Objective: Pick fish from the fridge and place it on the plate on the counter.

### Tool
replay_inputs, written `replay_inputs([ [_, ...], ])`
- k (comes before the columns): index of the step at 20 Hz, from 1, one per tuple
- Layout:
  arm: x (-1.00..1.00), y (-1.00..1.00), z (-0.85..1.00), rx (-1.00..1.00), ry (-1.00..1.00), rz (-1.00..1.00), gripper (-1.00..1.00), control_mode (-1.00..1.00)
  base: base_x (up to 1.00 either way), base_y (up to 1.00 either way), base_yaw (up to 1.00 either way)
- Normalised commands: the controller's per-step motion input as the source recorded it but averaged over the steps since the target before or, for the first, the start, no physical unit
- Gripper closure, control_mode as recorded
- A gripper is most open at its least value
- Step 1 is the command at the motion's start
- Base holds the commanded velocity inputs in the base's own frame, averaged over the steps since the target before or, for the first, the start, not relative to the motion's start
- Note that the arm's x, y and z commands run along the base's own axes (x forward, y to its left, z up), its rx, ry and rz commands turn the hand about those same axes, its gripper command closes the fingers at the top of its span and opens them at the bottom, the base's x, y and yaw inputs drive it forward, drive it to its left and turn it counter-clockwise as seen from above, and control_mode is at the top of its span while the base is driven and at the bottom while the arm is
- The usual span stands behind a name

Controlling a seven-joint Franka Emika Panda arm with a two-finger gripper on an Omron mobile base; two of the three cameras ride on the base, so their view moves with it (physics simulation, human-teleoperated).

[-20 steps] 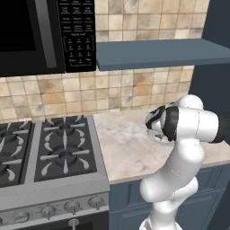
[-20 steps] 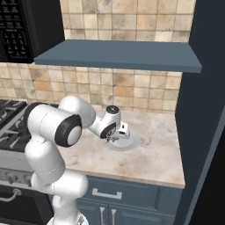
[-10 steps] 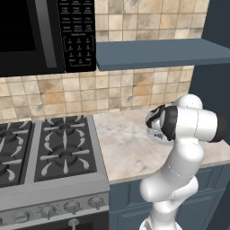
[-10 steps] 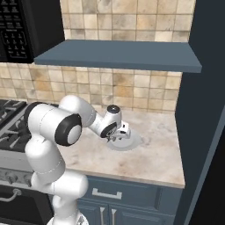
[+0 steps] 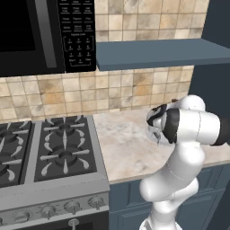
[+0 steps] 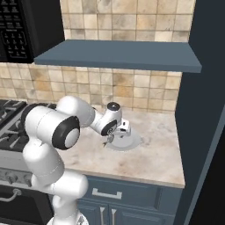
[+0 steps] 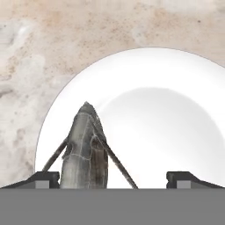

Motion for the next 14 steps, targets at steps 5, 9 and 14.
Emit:
replay_inputs([
  [5, -0.02, 0.16, 0.55, 0.0, 0.0, 0.0, -1.0, -1.0, 0.0, 0.0, 0.0],
  [9, -0.32, 0.37, 0.61, 0.0, -0.03, 0.0, -1.0, -1.0, 0.0, 0.0, 0.0],
  [14, -0.7, 0.28, 0.57, 0.0, -0.05, 0.0, -1.0, -1.0, 0.0, 0.0, 0.0],
])
